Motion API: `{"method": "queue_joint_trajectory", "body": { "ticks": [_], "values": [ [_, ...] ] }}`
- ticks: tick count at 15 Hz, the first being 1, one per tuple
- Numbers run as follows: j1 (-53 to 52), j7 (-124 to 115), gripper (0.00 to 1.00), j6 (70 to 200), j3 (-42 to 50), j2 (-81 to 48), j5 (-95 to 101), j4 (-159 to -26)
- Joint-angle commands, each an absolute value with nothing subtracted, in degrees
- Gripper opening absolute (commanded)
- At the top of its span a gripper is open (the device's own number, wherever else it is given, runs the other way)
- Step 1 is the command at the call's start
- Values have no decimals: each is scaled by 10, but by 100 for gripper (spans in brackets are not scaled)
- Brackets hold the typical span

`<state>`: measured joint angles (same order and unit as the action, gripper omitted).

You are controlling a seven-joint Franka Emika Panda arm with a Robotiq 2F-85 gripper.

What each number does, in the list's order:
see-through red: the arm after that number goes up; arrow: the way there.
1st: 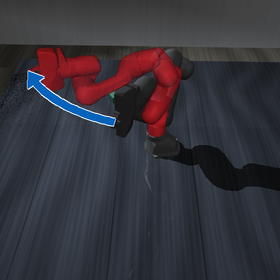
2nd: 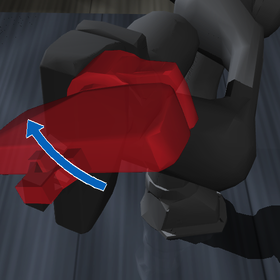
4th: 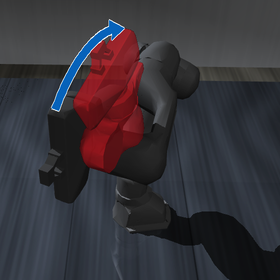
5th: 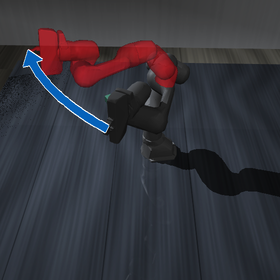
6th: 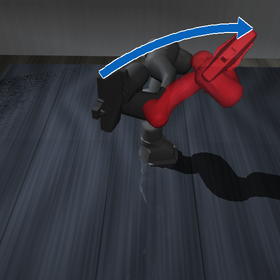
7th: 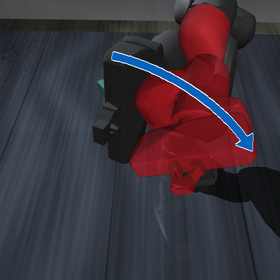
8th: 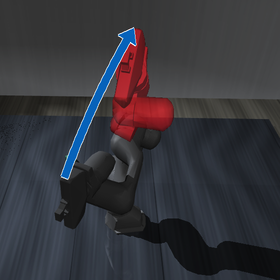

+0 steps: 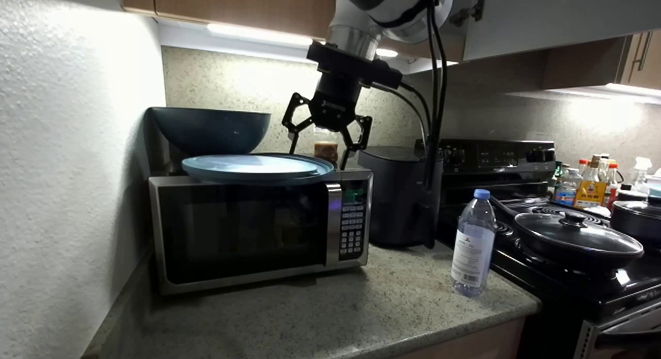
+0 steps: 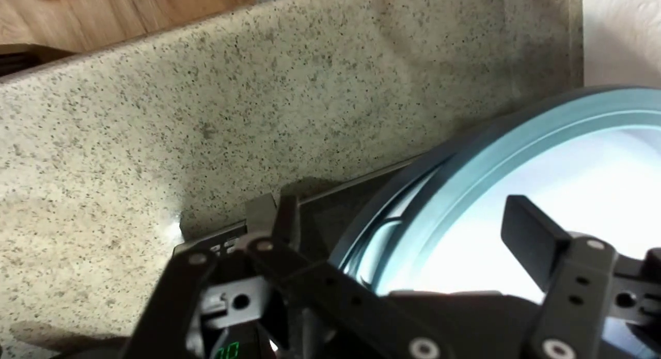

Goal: Pick up the lids from the top of the microwave and put them inside the open upper cabinet

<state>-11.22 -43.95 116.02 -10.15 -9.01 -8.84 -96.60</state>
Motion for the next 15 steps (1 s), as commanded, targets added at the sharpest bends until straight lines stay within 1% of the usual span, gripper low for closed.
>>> {"method": "queue_joint_trajectory", "body": {
  "ticks": [1, 5, 8, 11, 13, 15],
  "values": [
    [-119, -443, 100, 1158, -96, -92, -86, -963],
    [-120, -443, 100, 1158, -95, -93, -86, -963],
    [-120, -462, 100, 1218, -103, -108, -162, -957],
    [-123, -460, 100, 1233, -111, -138, -240, -934],
    [-131, -472, 100, 1230, -112, -154, -252, -928],
    [-141, -504, 100, 1192, -101, -156, -205, -922]
  ]
}}
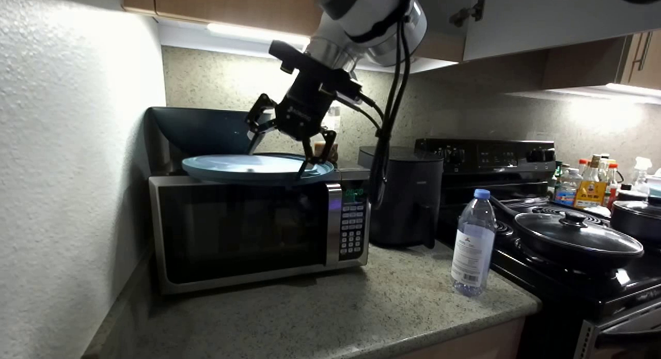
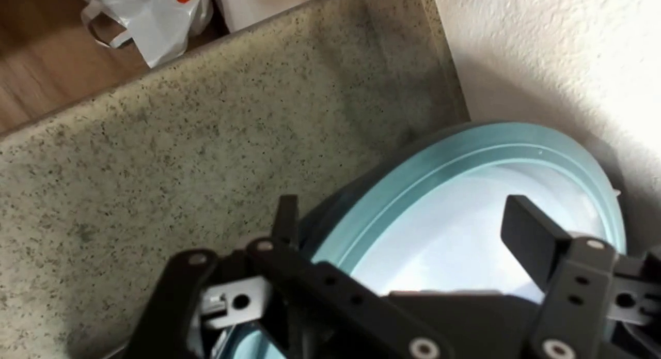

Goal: Pick up the lids from the top of the microwave and put them inside the open upper cabinet

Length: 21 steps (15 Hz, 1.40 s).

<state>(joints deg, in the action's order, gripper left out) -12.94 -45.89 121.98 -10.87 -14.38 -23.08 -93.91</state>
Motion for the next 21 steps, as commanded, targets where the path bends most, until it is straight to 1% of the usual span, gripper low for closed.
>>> {"method": "queue_joint_trajectory", "body": {
  "ticks": [1, 3, 6, 7, 8, 10, 13, 15, 18, 21],
  "values": [
    [-135, -471, 100, 1213, -106, -151, -224, -934],
    [-139, -483, 100, 1209, -104, -157, -218, -932],
    [-138, -466, 100, 1263, -111, -164, -248, -937],
    [-138, -468, 75, 1276, -112, -169, -252, -935],
    [-137, -464, 74, 1283, -114, -171, -260, -934],
    [-135, -457, 62, 1296, -116, -170, -272, -939],
    [-135, -455, 41, 1311, -118, -171, -280, -940],
    [-137, -456, 30, 1315, -118, -171, -278, -938],
    [-140, -461, 9, 1332, -119, -168, -272, -941],
    [-140, -460, 4, 1358, -121, -163, -274, -947]
  ]
}}
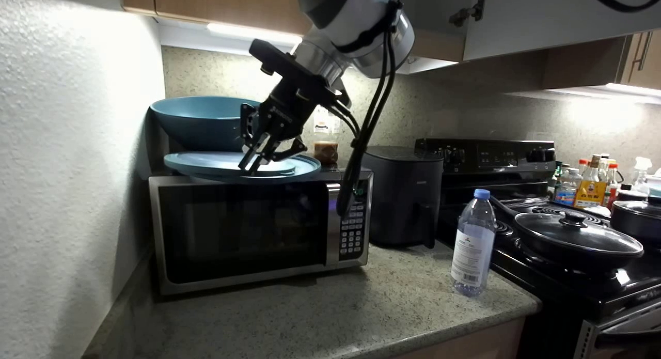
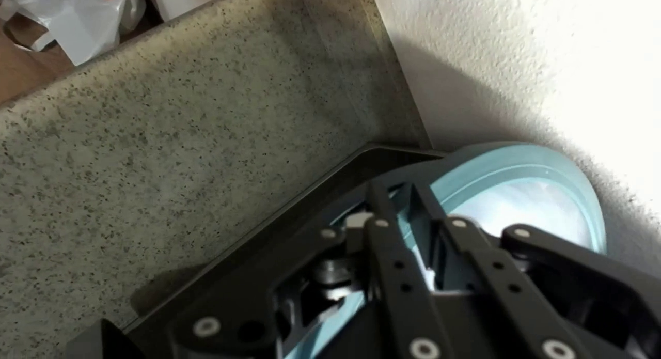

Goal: Pick up the lids from the top of the microwave and put them inside the open upper cabinet

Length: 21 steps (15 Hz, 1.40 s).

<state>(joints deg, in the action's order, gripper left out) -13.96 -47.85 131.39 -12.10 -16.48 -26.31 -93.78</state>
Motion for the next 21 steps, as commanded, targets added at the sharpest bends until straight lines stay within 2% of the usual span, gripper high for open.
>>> {"method": "queue_joint_trajectory", "body": {
  "ticks": [1, 2, 4, 6, 7, 8, 9, 10, 11, 19, 21],
  "values": [
    [-140, -461, 3, 1364, -121, -163, -273, -948],
    [-141, -460, 2, 1373, -122, -161, -273, -950],
    [-141, -461, 7, 1401, -123, -156, -275, -957],
    [-140, -465, 6, 1403, -122, -153, -271, -958],
    [-137, -460, 32, 1376, -124, -153, -272, -953],
    [-143, -480, 7, 1384, -120, -166, -262, -937],
    [-143, -479, 8, 1381, -120, -166, -262, -937],
    [-143, -479, 14, 1381, -120, -166, -262, -937],
    [-143, -479, 46, 1380, -120, -166, -262, -937],
    [-151, -515, 95, 1380, -119, -187, -266, -931],
    [-153, -545, 100, 1399, -112, -167, -262, -956]
  ]
}}
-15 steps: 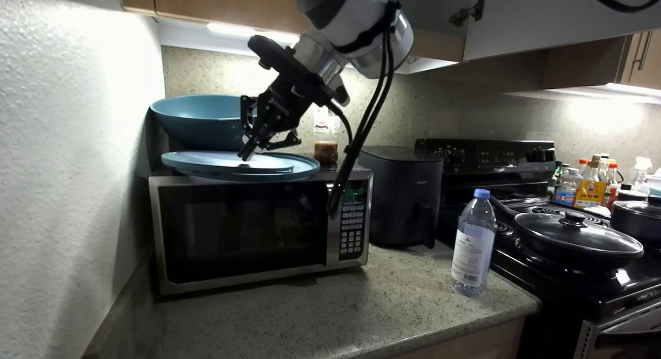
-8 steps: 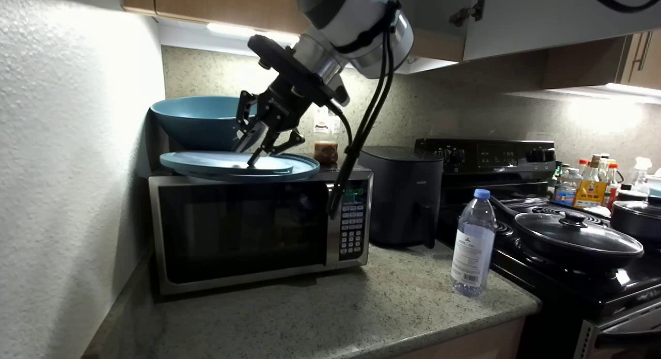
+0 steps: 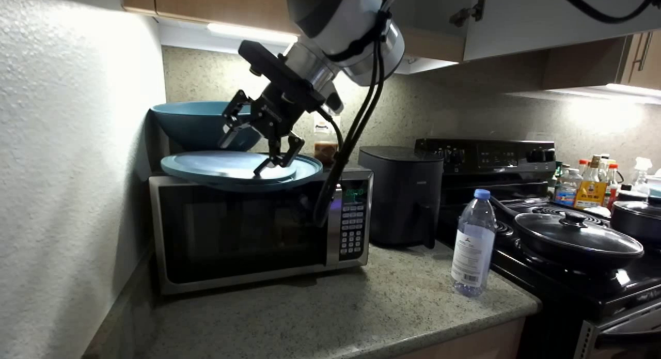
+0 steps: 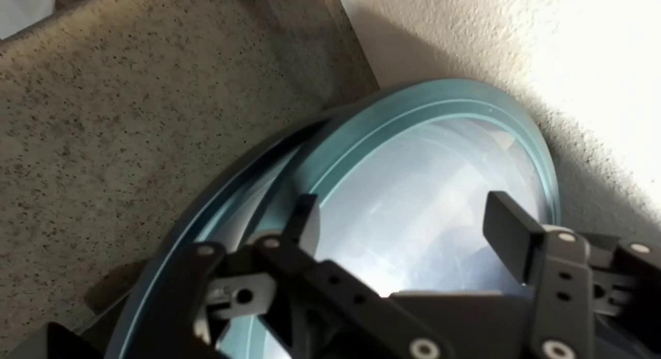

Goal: Pick up the lids from the top of the microwave and put them inside the open upper cabinet

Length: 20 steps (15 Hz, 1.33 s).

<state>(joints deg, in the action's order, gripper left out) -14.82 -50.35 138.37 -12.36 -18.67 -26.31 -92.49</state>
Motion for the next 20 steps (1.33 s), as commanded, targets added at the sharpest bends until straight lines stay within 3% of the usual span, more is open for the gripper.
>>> {"method": "queue_joint_trajectory", "body": {
  "ticks": [1, 15, 20],
  "values": [
    [-153, -558, 100, 1412, -110, -158, -261, -967],
    [-148, -797, 100, 1448, -94, 7, -97, -1132],
    [-139, -800, 100, 1440, -102, -9, -95, -1121]
  ]
}}
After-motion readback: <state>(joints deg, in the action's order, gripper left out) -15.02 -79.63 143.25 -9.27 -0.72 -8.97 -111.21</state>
